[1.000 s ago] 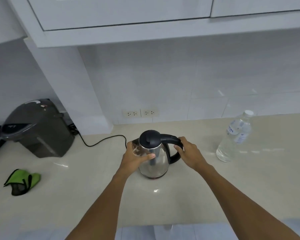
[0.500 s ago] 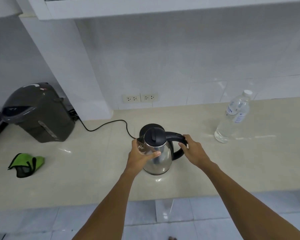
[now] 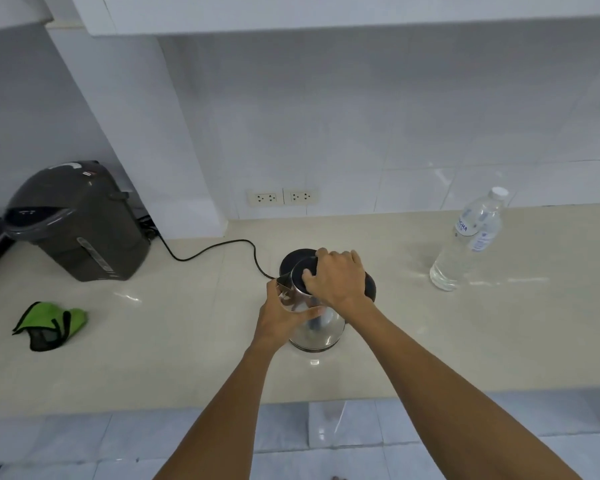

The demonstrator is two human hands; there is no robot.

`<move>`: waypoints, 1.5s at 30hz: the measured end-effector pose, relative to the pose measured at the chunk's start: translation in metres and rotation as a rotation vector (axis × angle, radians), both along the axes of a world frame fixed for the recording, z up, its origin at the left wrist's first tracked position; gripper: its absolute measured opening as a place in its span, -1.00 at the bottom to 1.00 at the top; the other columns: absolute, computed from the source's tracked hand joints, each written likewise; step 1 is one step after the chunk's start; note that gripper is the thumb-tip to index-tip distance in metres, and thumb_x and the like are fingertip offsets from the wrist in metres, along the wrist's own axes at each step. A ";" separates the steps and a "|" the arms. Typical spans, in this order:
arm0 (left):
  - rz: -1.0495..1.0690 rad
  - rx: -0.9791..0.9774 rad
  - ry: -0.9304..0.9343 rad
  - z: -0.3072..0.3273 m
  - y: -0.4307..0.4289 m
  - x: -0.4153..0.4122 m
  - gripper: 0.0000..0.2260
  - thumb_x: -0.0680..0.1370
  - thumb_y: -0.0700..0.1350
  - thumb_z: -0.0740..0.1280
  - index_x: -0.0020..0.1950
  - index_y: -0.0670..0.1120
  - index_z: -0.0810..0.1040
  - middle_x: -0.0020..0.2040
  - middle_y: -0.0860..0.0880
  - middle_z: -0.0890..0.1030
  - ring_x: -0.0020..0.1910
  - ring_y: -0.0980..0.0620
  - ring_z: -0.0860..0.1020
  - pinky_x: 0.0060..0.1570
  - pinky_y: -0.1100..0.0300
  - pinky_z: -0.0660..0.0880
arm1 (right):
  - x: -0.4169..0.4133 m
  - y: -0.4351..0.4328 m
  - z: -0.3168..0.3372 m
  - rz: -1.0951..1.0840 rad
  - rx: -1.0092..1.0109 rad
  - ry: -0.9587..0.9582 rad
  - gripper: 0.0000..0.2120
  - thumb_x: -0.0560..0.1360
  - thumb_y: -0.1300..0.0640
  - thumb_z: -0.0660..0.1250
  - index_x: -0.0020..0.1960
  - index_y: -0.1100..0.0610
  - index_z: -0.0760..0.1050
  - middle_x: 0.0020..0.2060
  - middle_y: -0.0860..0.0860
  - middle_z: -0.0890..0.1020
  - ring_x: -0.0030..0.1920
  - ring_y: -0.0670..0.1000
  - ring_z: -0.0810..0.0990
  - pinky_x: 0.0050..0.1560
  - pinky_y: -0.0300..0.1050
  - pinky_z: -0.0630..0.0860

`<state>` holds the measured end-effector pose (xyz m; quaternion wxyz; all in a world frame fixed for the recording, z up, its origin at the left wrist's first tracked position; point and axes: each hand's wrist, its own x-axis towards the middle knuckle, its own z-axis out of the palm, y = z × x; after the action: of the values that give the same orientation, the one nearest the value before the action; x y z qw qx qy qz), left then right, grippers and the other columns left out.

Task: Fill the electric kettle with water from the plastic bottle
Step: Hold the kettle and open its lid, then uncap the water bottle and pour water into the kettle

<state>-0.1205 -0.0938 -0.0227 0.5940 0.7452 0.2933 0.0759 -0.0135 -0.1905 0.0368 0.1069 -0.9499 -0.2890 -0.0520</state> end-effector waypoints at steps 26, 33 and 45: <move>-0.044 0.142 0.103 0.017 0.000 -0.003 -0.10 0.28 0.09 0.71 0.48 -0.07 0.33 0.38 -0.01 0.53 0.33 0.03 0.52 0.17 0.21 0.44 | 0.025 -0.109 0.008 -0.237 1.110 0.789 -0.90 0.52 0.14 0.43 -0.02 0.05 0.71 -0.13 -0.06 0.76 -0.11 -0.17 0.72 -0.05 -0.30 0.49; -0.069 0.210 0.140 0.024 0.004 -0.014 -0.32 0.37 0.02 0.66 0.37 -0.04 0.41 0.26 0.07 0.54 0.38 0.00 0.51 0.16 0.24 0.40 | 0.024 -0.118 -0.004 -0.288 1.142 0.915 -0.79 0.51 0.01 0.46 0.11 0.04 0.69 0.01 -0.06 0.75 0.05 0.00 0.72 0.18 -0.09 0.47; -0.249 0.431 -0.067 0.119 -0.047 0.026 0.07 0.35 0.46 0.46 0.67 -0.02 0.10 0.64 0.07 0.15 0.61 0.04 0.17 0.54 -0.01 0.23 | 0.051 -0.176 0.055 -0.308 0.403 0.311 -0.64 0.54 -0.08 0.34 0.30 0.00 0.54 0.12 -0.04 0.70 0.16 0.06 0.62 0.06 -0.06 0.52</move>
<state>-0.0945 -0.1412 0.0963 0.4358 0.8821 0.1561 0.0876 0.0373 -0.3668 0.0922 0.3273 -0.9387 -0.1056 0.0223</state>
